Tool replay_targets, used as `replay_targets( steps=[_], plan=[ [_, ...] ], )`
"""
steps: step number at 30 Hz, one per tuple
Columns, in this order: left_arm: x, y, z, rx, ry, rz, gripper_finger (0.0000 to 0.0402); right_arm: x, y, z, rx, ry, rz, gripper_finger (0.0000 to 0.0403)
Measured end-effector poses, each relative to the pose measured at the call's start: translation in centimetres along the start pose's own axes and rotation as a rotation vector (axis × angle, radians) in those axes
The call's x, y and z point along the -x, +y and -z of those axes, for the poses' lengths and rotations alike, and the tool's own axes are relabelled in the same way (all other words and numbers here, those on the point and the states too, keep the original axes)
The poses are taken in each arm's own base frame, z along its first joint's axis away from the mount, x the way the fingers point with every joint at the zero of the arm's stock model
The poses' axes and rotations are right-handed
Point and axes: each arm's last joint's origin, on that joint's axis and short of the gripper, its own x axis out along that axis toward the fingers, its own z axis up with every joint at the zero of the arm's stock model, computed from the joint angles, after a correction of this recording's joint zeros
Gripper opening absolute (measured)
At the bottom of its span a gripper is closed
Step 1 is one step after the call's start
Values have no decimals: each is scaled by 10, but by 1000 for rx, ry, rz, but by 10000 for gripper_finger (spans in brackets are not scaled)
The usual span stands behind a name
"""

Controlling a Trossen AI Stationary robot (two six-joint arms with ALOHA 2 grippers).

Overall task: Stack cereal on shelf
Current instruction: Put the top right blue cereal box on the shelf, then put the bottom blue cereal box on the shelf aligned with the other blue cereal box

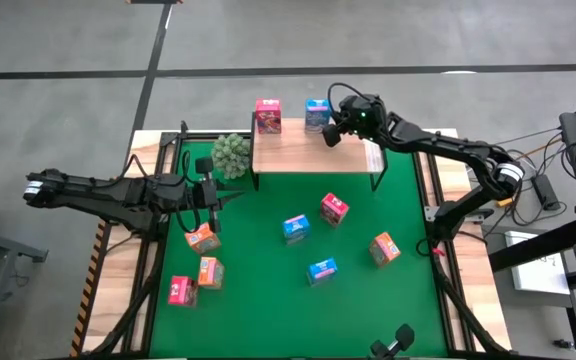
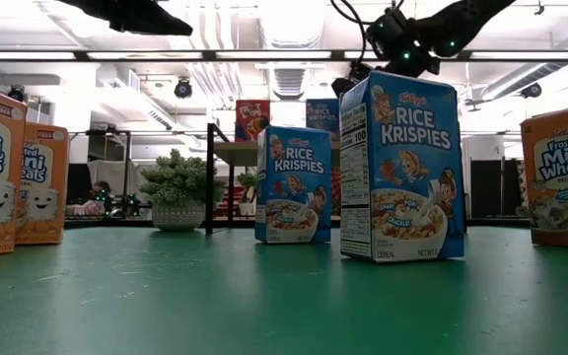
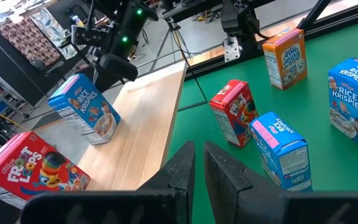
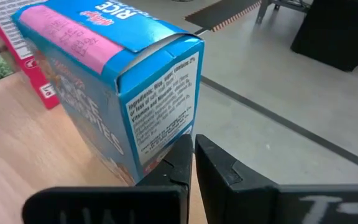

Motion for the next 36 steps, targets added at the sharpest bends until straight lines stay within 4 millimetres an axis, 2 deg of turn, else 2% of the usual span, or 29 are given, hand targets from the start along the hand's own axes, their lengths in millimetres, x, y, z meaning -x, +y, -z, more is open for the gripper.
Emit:
replay_targets(
  steps=[10,12,16,22,26,32,36],
  plan=[
    [0,0,0,0,0,0,15,1,0,1,6,30,3,13],
    [0,0,0,0,0,0,15,6,-1,-2,5,49,7,13],
    [0,0,0,4,1,0,15,30,6,-19,-33,60,-26,13],
    [0,0,0,18,1,1,15,69,45,-23,-49,145,-263,13],
    [0,0,0,19,1,1,15,91,77,-11,-40,238,-389,13],
    [0,0,0,22,1,1,15,111,117,12,-56,377,-482,13],
    [0,0,0,26,1,1,15,118,133,20,-101,430,-504,13]
  ],
)
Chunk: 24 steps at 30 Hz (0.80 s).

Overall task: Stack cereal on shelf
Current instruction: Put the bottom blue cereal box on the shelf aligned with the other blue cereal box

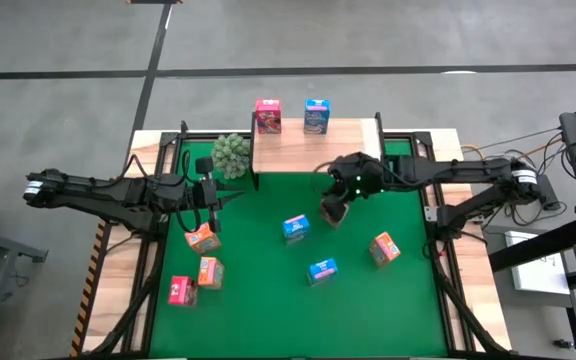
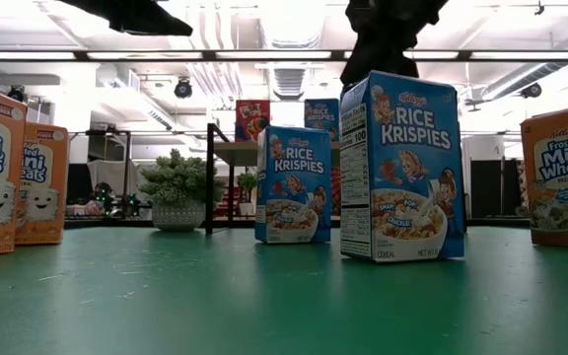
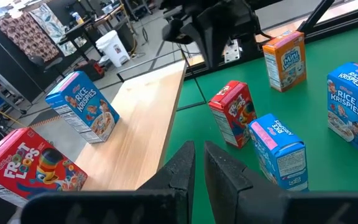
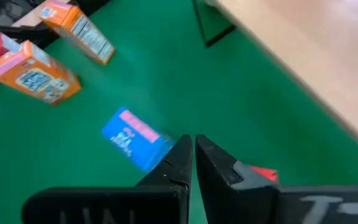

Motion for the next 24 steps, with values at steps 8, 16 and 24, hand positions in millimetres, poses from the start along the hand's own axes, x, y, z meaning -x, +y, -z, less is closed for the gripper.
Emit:
replay_targets(
  steps=[8,16,24],
  plan=[
    [0,0,0,-5,-1,-1,15,1,12,12,-66,58,-8,13],
    [0,0,0,-33,-3,-1,15,2,11,23,-34,151,37,42],
    [0,1,-2,-73,-23,-10,15,3,6,28,-38,175,118,45]
  ],
)
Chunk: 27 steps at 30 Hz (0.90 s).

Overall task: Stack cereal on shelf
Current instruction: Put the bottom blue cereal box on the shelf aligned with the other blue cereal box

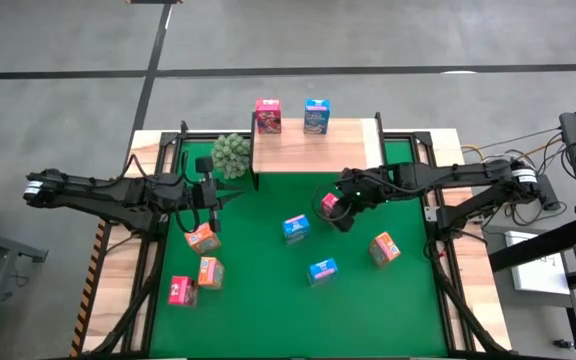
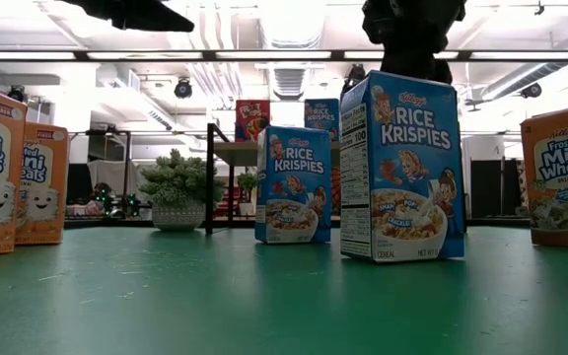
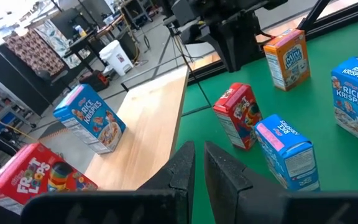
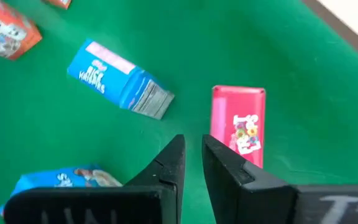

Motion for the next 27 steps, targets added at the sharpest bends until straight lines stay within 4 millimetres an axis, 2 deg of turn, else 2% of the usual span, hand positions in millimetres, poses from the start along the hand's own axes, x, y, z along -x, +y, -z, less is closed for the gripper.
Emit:
replay_targets(
  steps=[4,10,13,19,27],
  plan=[
    [0,1,-1,-22,-14,-6,15,0,4,-2,-3,-29,-25,67],
    [0,1,-2,-49,-24,-11,15,0,5,-1,-68,-19,-43,146],
    [0,1,-3,-64,-26,-12,15,1,10,2,-8,48,-149,179],
    [0,2,-4,-74,-38,-18,15,-13,44,20,262,68,-235,200],
    [0,2,-5,-75,-44,-21,15,-29,89,28,347,95,-276,201]
  ],
)
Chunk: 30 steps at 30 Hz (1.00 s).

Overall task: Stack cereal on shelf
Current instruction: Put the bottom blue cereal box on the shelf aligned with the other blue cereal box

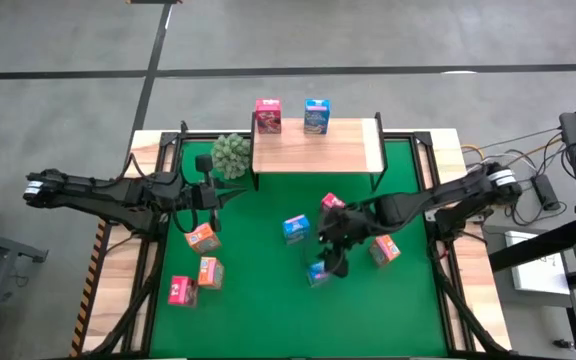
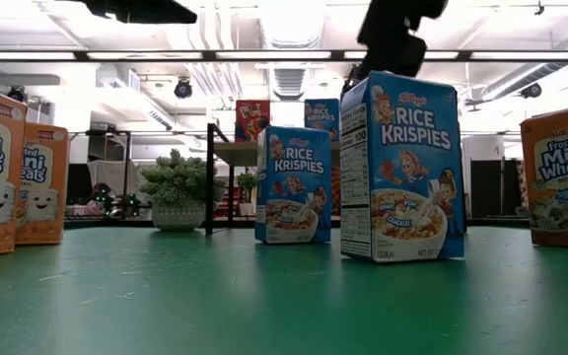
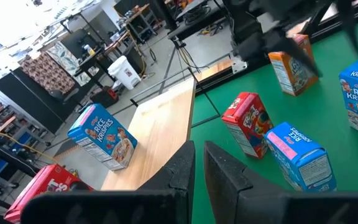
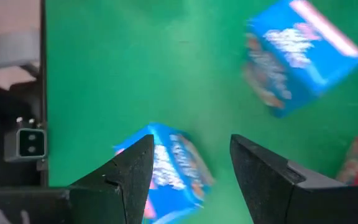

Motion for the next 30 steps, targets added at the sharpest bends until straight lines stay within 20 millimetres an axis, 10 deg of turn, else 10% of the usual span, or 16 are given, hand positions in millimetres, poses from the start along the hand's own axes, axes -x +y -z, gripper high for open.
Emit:
replay_targets(
  steps=[17,30],
  plan=[
    [0,1,-2,40,-18,-9,15,-23,66,-30,241,199,29,137],
    [0,1,-2,71,-23,-11,15,-31,60,-20,236,422,151,289]
  ],
)
